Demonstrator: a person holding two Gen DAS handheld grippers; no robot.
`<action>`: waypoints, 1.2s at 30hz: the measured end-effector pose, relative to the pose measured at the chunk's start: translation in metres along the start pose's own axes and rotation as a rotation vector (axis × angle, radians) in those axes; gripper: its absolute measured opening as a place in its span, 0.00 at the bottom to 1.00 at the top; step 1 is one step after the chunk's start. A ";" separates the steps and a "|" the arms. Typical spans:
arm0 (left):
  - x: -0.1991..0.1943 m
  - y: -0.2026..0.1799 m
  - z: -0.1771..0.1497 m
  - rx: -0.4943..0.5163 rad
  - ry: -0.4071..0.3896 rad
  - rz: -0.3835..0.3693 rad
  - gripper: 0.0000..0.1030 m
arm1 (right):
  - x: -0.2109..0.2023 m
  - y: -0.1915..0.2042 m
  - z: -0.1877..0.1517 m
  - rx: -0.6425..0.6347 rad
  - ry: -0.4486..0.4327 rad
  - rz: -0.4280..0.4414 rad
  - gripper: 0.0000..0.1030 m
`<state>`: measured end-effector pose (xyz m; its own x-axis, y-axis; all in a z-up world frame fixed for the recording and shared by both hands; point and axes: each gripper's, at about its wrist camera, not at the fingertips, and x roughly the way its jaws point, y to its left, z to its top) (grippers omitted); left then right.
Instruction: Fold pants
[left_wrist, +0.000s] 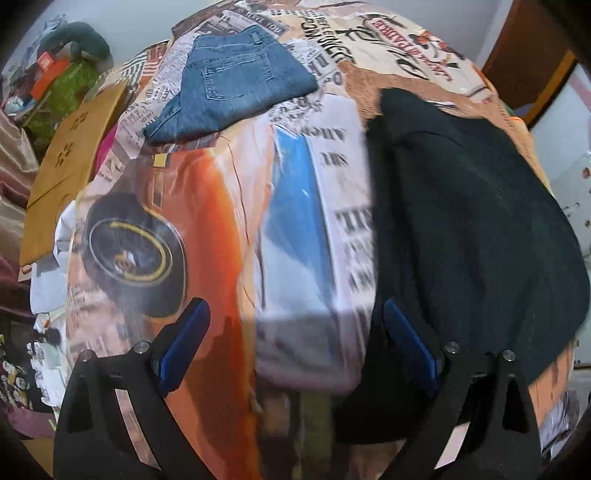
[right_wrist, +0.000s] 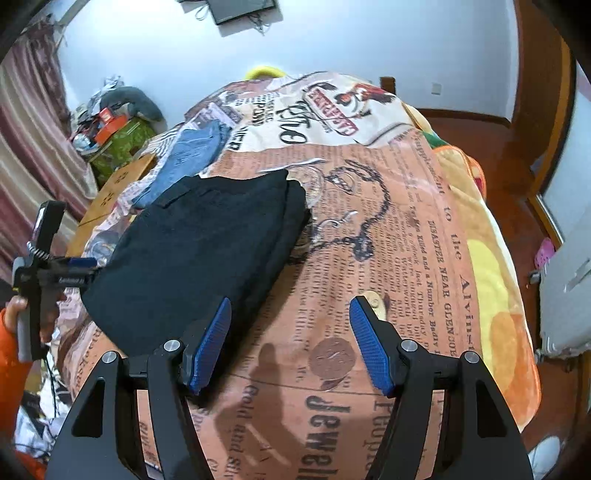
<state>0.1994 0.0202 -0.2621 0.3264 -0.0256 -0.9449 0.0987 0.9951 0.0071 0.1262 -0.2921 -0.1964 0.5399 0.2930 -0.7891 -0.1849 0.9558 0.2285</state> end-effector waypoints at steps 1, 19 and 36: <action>-0.004 -0.001 -0.003 0.015 -0.006 0.004 0.93 | -0.001 0.004 0.000 -0.011 -0.002 0.003 0.61; -0.066 -0.066 0.047 0.151 -0.271 -0.143 0.65 | 0.020 0.052 0.034 -0.109 -0.092 0.129 0.52; -0.019 -0.091 0.005 0.280 -0.225 -0.123 0.21 | 0.059 0.051 0.008 -0.226 0.077 0.085 0.23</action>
<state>0.1892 -0.0703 -0.2427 0.4917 -0.1945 -0.8488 0.3932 0.9193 0.0172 0.1554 -0.2254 -0.2268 0.4518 0.3608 -0.8159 -0.4105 0.8961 0.1690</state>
